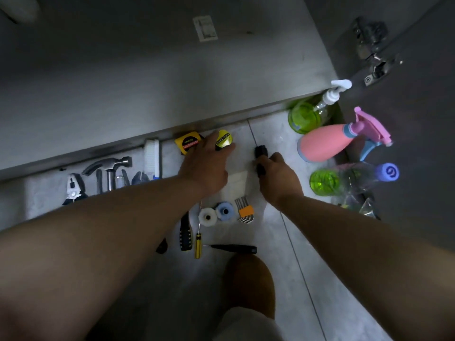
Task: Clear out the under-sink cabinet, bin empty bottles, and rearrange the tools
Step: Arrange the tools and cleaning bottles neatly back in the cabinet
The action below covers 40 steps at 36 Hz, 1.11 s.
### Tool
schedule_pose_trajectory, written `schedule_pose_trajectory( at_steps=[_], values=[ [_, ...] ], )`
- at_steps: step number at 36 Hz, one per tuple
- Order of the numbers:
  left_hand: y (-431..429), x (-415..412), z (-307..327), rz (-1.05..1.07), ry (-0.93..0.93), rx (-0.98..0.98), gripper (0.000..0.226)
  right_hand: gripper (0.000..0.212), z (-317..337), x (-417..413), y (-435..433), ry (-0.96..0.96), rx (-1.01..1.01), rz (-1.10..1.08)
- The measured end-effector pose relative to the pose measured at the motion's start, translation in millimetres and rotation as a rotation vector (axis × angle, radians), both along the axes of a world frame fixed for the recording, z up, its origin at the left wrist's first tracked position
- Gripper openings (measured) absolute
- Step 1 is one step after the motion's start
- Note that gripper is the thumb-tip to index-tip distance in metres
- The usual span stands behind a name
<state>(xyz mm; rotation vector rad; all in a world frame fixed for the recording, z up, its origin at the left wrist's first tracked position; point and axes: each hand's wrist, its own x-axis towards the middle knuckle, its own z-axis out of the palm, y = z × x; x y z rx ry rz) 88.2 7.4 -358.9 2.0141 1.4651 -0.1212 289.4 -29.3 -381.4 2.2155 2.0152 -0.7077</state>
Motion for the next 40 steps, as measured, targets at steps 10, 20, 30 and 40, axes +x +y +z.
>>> schedule_pose_trajectory(
  at_steps=[10,20,30,40],
  values=[
    [12,19,-5,-0.124,0.126,-0.086,0.076,0.061,10,16,55,-0.058,0.071,-0.016],
    [-6,32,-7,-0.194,-0.147,-0.097,0.052,0.068,16,-13,15,0.248,0.043,0.139],
    [-20,-41,0,-0.052,-0.148,0.015,0.043,0.053,5,-12,6,0.082,0.101,0.105],
    [-51,-78,7,-0.202,0.028,0.058,0.04,0.038,-1,-16,8,0.002,0.053,0.008]
  ],
)
